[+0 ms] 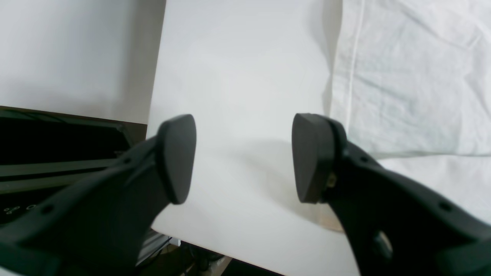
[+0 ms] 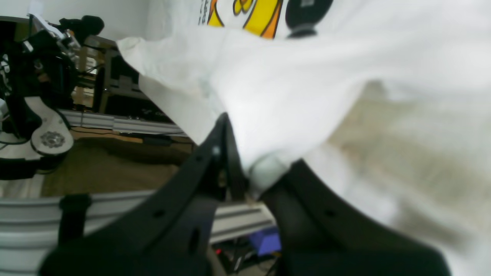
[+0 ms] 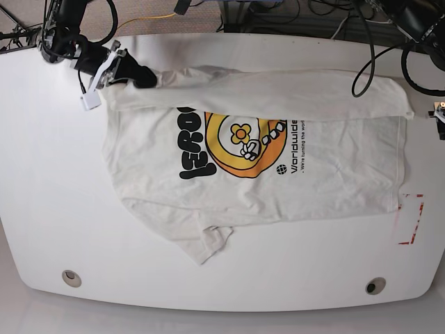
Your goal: Fold the T-shirt properly
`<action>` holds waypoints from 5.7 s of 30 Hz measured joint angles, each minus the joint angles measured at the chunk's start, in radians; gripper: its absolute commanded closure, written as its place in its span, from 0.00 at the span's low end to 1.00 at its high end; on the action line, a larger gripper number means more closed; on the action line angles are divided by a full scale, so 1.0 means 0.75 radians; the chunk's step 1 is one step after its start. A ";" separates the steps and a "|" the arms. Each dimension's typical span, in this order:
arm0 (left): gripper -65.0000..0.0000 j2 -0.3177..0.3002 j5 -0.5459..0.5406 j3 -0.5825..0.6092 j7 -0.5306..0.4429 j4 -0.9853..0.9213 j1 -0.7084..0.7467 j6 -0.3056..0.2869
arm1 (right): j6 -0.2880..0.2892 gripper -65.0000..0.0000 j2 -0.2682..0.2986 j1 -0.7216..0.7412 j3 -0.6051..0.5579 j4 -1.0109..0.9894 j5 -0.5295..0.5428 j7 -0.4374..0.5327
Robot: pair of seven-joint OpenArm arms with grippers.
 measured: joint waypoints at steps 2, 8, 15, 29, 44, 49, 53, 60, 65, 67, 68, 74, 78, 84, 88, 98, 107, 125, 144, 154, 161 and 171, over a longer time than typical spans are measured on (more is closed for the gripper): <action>0.43 0.000 0.001 0.000 0.000 0.000 0.000 0.000 | 0.000 1.00 -0.001 0.033 -0.001 0.000 0.004 0.005; 0.43 0.000 0.001 0.000 -0.001 0.000 0.015 0.000 | 0.000 1.00 -0.001 0.126 -0.006 -0.003 0.000 -0.001; 0.43 0.000 0.001 -0.002 0.005 0.001 0.044 0.000 | 0.000 1.00 -0.002 0.229 -0.009 -0.098 -0.035 0.004; 0.42 0.009 -0.353 -0.056 0.369 0.100 0.222 0.002 | 0.000 1.00 -0.003 0.310 -0.008 -0.187 -0.153 0.002; 0.42 0.001 -1.026 -0.215 0.427 0.159 0.496 0.004 | 0.000 1.00 -0.005 0.306 -0.009 -0.187 -0.151 0.004; 0.42 0.065 -0.989 -0.215 0.411 0.162 0.526 0.004 | 0.000 1.00 -0.003 0.292 -0.009 -0.187 -0.152 0.004; 0.42 0.116 -0.917 -0.214 0.428 0.157 0.527 0.004 | 0.000 1.00 -0.004 0.290 -0.009 -0.187 -0.151 0.004; 0.42 0.175 -0.869 -0.132 0.421 0.158 0.531 0.004 | -0.001 1.00 -0.003 0.284 -0.009 -0.187 -0.152 0.004; 0.42 0.190 -0.865 -0.065 0.401 0.158 0.518 0.005 | 0.000 1.00 -0.003 0.286 -0.009 -0.187 -0.152 0.004; 0.42 0.216 -0.810 -0.061 0.401 0.158 0.520 0.005 | 0.000 1.00 -0.003 0.285 -0.009 -0.187 -0.152 0.004; 0.42 0.222 -0.783 -0.058 0.408 0.158 0.521 0.004 | -0.001 1.00 -0.003 0.285 -0.009 -0.187 -0.152 0.004; 0.42 0.224 -0.680 0.016 0.384 0.157 0.515 0.004 | -0.001 1.00 -0.004 0.286 -0.009 -0.187 -0.151 0.004; 0.42 0.222 -0.604 0.049 0.365 0.158 0.517 0.005 | -0.001 1.00 -0.003 0.286 -0.009 -0.187 -0.152 0.004; 0.42 0.222 -0.556 0.100 0.377 0.157 0.501 0.005 | 0.000 1.00 -0.004 0.286 -0.009 -0.187 -0.152 0.004; 0.43 0.239 -0.516 0.105 0.370 0.157 0.455 0.005 | -0.001 1.00 -0.003 0.287 -0.008 -0.187 -0.152 0.004; 0.82 0.308 -0.227 0.095 0.380 0.157 0.308 0.004 | 0.000 1.00 -0.004 0.286 -0.008 -0.187 -0.152 0.004; 0.93 0.362 -0.031 0.093 0.378 0.157 0.149 0.004 | -0.001 1.00 -0.004 0.290 -0.008 -0.187 -0.154 0.004; 0.92 0.268 -0.015 0.005 0.410 0.014 -0.161 0.004 | 0.000 1.00 0.018 0.379 0.028 -0.187 -0.389 0.009; 0.92 0.092 -0.001 0.028 0.056 -0.675 -0.266 0.004 | -0.001 1.00 0.022 0.439 0.024 -0.189 -0.561 0.010; 0.74 0.032 -0.018 0.102 -0.037 -0.859 -0.312 0.005 | 0.000 0.70 0.089 0.466 0.026 -0.306 -0.590 0.010; 0.50 0.018 -0.011 0.150 -0.005 -0.858 -0.363 0.005 | 0.000 0.16 0.129 0.453 0.056 -0.298 -0.590 0.008; 0.49 0.039 -0.015 0.144 0.283 -0.488 -0.332 0.004 | 0.001 0.11 0.135 0.314 0.245 -0.008 -0.581 -0.031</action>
